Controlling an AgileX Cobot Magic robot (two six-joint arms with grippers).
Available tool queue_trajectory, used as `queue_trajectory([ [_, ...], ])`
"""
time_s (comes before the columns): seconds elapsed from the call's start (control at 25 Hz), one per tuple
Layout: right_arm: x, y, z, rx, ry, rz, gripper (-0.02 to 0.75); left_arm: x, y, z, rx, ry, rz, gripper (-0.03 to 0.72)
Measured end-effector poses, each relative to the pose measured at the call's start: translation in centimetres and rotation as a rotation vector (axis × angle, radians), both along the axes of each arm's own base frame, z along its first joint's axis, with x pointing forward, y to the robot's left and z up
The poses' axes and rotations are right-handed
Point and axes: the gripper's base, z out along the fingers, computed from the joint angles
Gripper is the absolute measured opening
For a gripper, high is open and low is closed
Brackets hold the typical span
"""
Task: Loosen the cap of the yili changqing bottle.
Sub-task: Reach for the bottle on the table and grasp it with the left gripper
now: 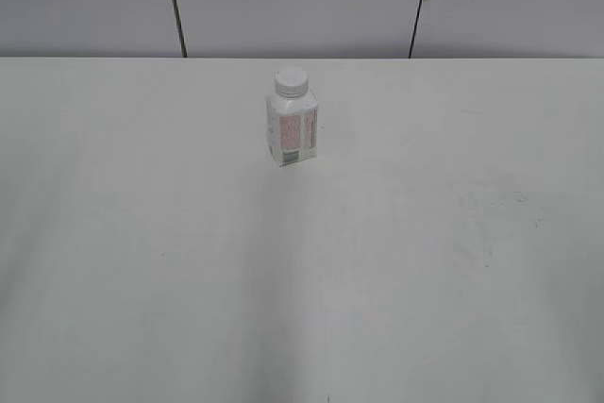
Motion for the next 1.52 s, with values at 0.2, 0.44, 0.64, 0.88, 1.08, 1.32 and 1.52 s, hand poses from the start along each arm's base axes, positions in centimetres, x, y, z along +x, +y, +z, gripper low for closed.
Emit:
queue_trajectory([
  [0.2,0.0,0.0,0.0,0.000,0.000,0.000,0.564,4.7,-0.2,-2.4,-0.025,-0.025,-0.006,0.494],
  [0.44,0.0,0.0,0.0,0.000,-0.001,0.000,0.564,8.8,-0.2,-5.5,-0.009,-0.039,-0.005,0.494],
  [0.64,0.0,0.0,0.0,0.000,-0.001,0.000,0.564,12.3,-0.6,-7.2,0.057,-0.013,-0.049,0.494],
  [0.88,0.0,0.0,0.0,0.000,-0.001,0.000,0.564,16.0,-2.9,-10.2,0.068,-0.032,-0.299,0.494],
  [1.08,0.0,0.0,0.0,0.000,-0.001,0.000,0.564,17.9,-4.9,-13.5,0.016,-0.060,-0.527,0.494],
  [1.32,0.0,0.0,0.0,0.000,-0.001,0.000,0.564,20.5,-6.4,-16.7,-0.009,-0.020,-0.721,0.494],
  [1.52,0.0,0.0,0.0,0.000,-0.001,0.000,0.564,23.1,-7.6,-17.3,0.085,-0.022,-0.917,0.494],
])
